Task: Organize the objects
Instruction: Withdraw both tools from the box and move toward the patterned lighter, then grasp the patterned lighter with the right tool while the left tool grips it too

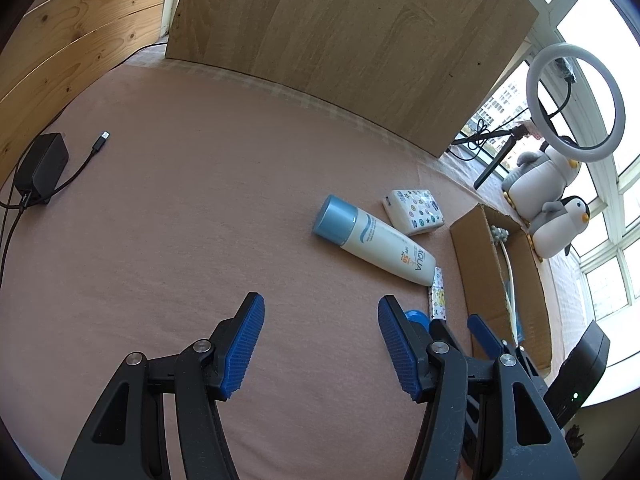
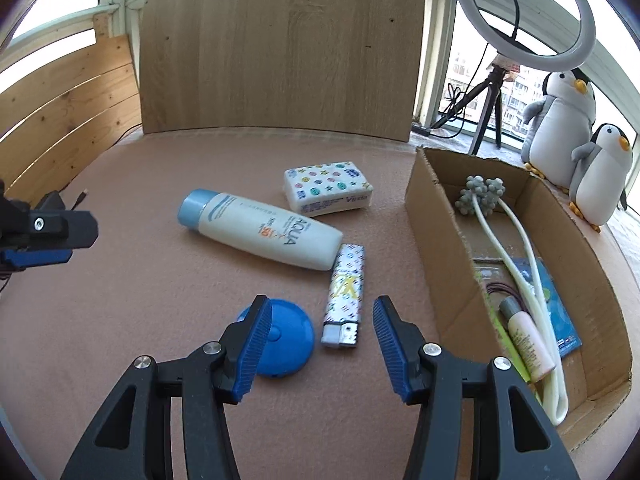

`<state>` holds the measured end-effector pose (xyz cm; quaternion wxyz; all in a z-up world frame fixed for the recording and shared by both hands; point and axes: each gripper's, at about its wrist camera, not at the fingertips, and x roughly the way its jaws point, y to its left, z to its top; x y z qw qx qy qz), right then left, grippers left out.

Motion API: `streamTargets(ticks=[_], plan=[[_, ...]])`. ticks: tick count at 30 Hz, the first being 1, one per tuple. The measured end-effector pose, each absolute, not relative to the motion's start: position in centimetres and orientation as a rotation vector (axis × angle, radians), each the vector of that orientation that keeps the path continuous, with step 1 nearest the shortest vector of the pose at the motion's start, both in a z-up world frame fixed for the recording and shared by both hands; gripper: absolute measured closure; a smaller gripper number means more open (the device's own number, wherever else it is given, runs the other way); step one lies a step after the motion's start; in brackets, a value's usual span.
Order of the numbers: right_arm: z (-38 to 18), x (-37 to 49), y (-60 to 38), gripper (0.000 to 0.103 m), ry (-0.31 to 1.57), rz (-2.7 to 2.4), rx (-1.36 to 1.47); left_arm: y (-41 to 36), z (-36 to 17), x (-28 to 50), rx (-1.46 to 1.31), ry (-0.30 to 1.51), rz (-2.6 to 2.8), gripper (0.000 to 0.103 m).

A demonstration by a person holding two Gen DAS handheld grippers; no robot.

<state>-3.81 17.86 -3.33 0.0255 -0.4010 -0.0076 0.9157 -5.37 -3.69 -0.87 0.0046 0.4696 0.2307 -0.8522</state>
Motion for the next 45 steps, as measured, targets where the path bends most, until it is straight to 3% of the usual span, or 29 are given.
streamTargets(ticks=[9, 15, 19, 22, 37, 45], plan=[[-4.9, -4.9, 20.1, 0.054, 0.180, 2.791, -1.283, -6.2, -2.0, -4.3, 1.437, 0.790, -2.611, 0.040], [-5.2, -7.1, 21.3, 0.062, 0.289, 2.757, -1.336, -7.3, -2.7, -4.0, 1.426, 0.833, -2.585, 0.040], [-5.7, -7.5, 21.3, 0.078, 0.232, 2.709, -1.368, -7.5, -2.7, -4.0, 1.419, 0.844, -2.585, 0.040], [-5.7, -7.2, 20.8, 0.082, 0.167, 2.707, -1.386, -7.2, -2.7, -4.2, 1.419, 0.846, -2.591, 0.040], [-5.4, 2.4, 17.5, 0.082, 0.097, 2.777, -1.505, -2.9, -3.7, -3.8, 1.539, 0.771, -2.639, 0.040], [-5.7, 1.7, 8.4, 0.082, -0.103, 2.979, -1.531, -3.8, -5.0, -1.9, 1.575, 0.739, -2.582, 0.040]])
